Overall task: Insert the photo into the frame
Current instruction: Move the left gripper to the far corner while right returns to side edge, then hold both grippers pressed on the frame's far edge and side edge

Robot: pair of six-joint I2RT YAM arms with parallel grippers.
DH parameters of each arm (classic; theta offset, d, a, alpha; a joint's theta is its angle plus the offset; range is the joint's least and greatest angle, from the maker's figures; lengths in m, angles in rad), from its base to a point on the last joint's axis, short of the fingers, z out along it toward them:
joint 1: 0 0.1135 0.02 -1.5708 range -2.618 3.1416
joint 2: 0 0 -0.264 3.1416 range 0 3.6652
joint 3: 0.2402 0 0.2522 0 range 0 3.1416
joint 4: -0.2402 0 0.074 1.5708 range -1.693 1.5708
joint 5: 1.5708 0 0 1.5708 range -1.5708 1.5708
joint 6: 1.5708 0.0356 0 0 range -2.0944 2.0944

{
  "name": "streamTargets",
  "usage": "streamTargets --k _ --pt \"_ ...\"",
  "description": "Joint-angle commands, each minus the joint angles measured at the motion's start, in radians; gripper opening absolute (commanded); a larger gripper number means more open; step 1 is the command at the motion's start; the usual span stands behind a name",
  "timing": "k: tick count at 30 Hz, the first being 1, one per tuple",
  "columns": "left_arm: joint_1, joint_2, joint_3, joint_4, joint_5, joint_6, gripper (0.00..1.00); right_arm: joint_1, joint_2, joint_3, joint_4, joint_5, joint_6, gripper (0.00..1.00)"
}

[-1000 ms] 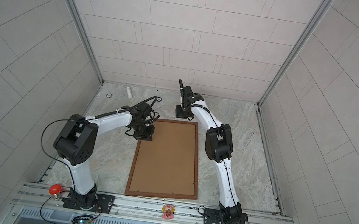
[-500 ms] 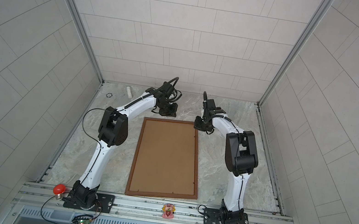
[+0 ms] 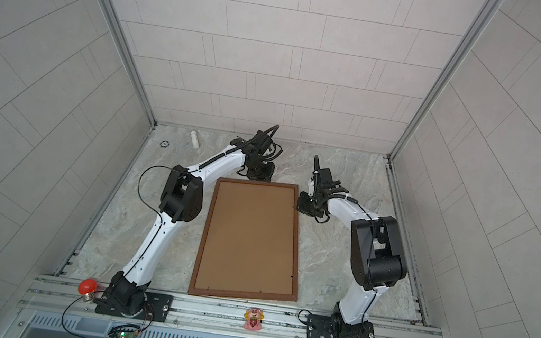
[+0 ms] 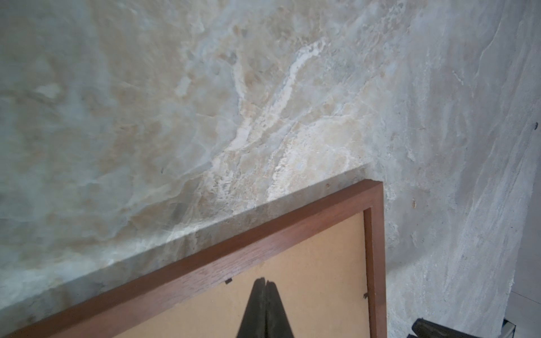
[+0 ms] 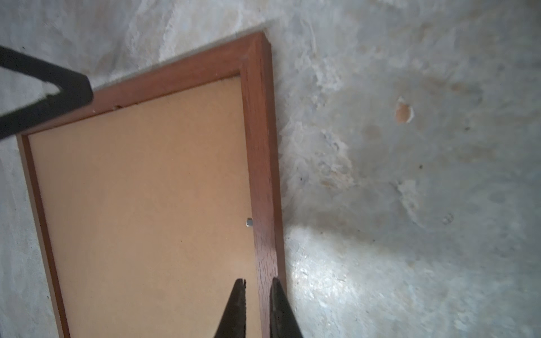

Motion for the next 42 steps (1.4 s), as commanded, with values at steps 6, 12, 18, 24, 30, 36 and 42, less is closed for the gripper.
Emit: streamTargets --k 6,12,18,24,30,36,42 --pt "0.010 -0.003 0.040 0.023 -0.046 0.002 0.00 -0.003 -0.070 -0.066 0.015 -0.017 -0.004 0.23" --pt "0.016 0.003 0.040 0.008 -0.055 0.020 0.00 -0.003 -0.080 -0.082 0.022 -0.032 -0.003 0.24" --pt "0.018 -0.003 0.032 -0.006 -0.074 0.047 0.00 0.005 -0.099 -0.100 0.019 -0.031 -0.006 0.24" --pt "0.018 -0.017 0.010 -0.014 -0.084 0.057 0.00 0.014 -0.095 -0.120 0.032 -0.036 -0.003 0.22" --pt "0.018 -0.014 -0.005 -0.008 -0.105 0.060 0.00 0.015 -0.083 -0.111 0.026 -0.040 -0.006 0.21" --pt "0.015 0.004 -0.004 -0.010 -0.061 0.053 0.00 0.017 -0.092 -0.116 0.020 -0.031 -0.008 0.21" --pt "0.006 -0.006 -0.042 -0.015 -0.056 0.052 0.00 0.017 -0.076 -0.107 0.020 -0.043 -0.011 0.21"
